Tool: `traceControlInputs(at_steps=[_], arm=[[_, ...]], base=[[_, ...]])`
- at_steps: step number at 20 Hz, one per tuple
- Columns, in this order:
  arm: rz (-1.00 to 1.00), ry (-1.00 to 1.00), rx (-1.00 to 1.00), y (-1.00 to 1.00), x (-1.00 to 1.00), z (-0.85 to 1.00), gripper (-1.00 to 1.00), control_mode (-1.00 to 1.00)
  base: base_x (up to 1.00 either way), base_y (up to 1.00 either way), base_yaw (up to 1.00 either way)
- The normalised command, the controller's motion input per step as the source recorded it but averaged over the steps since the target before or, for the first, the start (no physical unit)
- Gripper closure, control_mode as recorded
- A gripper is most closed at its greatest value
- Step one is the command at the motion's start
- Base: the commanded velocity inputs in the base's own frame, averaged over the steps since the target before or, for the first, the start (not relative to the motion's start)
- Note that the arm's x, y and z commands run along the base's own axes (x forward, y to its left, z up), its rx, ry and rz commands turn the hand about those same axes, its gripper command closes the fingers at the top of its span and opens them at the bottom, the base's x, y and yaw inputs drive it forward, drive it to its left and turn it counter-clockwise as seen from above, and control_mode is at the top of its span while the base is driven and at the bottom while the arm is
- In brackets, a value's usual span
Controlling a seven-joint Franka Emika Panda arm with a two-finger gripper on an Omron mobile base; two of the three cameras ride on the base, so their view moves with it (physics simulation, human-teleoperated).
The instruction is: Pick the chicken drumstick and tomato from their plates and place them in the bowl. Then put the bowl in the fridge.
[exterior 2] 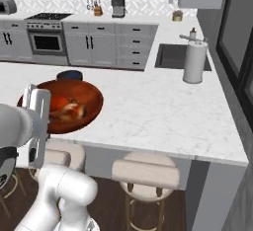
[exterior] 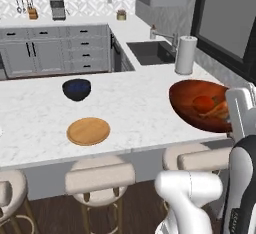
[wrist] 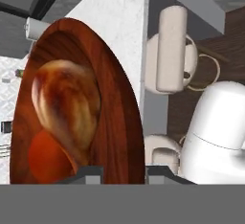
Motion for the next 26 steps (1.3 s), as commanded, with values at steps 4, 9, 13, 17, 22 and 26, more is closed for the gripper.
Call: traceControlInputs(at_steps=[4,9,13,17,22,26], arm=[[0.00,0.00,0.00,0.00,0.00,0.00,1.00,1.00],[0.00,0.00,0.00,0.00,0.00,0.00,1.00,1.00],[0.00,0.00,0.00,0.00,0.00,0.00,1.00,1.00],[0.00,0.00,0.00,0.00,0.00,0.00,1.00,1.00],[0.00,0.00,0.00,0.00,0.00,0.00,1.00,1.00],[0.00,0.00,0.00,0.00,0.00,0.00,1.00,1.00]], base=[[-0.92,1.00,0.28],[-0.18,1.00,0.54],[0.00,1.00,0.63],[0.03,0.96,0.59],[0.43,0.96,0.52],[0.76,0.86,0.44]])
